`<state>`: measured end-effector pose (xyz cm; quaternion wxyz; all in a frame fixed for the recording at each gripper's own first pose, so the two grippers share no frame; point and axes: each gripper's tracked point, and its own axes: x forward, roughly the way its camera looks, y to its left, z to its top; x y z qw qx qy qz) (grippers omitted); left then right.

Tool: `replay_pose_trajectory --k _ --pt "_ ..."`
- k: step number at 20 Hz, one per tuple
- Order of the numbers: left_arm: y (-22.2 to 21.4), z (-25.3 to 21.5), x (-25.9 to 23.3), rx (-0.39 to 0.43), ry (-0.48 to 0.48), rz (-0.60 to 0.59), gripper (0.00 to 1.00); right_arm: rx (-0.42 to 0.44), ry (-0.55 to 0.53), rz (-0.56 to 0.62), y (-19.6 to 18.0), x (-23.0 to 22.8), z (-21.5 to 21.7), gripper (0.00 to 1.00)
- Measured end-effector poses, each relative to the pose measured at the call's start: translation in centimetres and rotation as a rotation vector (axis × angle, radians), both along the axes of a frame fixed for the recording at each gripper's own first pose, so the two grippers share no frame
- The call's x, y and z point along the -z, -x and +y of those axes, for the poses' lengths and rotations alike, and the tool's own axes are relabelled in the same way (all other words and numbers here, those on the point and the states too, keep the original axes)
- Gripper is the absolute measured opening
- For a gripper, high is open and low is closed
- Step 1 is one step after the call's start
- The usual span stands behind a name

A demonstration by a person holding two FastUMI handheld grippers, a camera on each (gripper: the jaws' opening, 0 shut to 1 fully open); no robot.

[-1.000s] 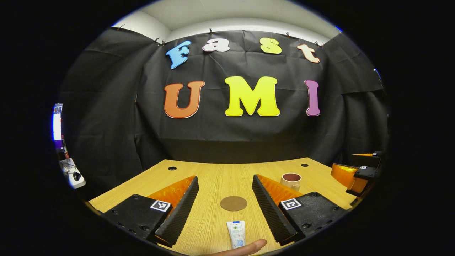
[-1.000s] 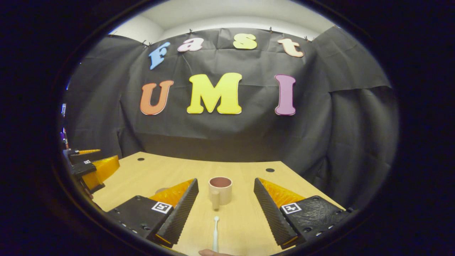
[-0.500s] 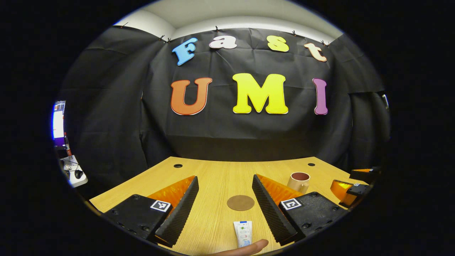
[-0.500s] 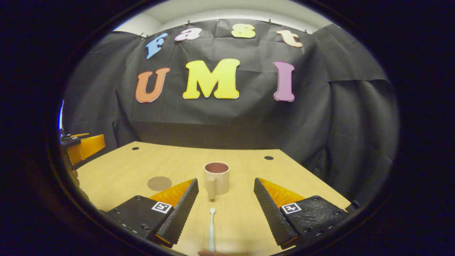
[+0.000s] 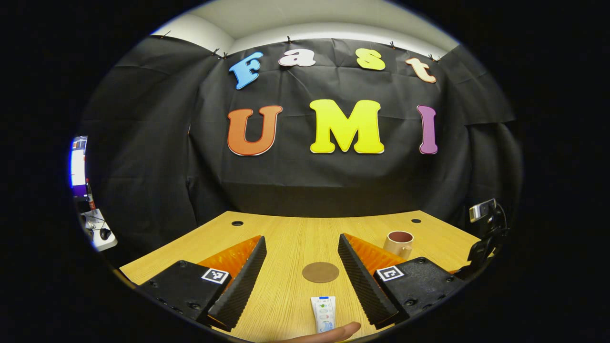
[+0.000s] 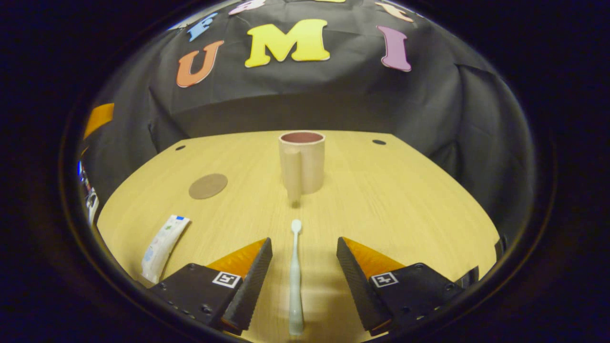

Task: Put the toothbrush and toothpaste on the desktop into the cup, then pick up the cup and place it on the coaster on the desktop.

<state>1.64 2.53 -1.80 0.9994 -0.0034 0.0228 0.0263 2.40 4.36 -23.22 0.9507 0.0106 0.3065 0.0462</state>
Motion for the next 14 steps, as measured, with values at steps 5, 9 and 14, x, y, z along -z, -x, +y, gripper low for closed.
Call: replay_pose_trajectory --k 5,9,14 --pt "-0.4 -0.2 1.1 0.005 0.014 0.039 0.96 -0.019 0.005 0.036 0.0 1.2 0.3 0.55" --pt "-0.5 0.3 1.7 -0.026 0.022 0.06 0.96 -0.011 -0.048 0.054 -0.3 1.1 0.0 0.46" --pt "-0.6 -1.0 2.7 0.011 0.037 0.092 0.96 -0.041 -0.067 0.058 0.0 1.1 0.2 0.1"
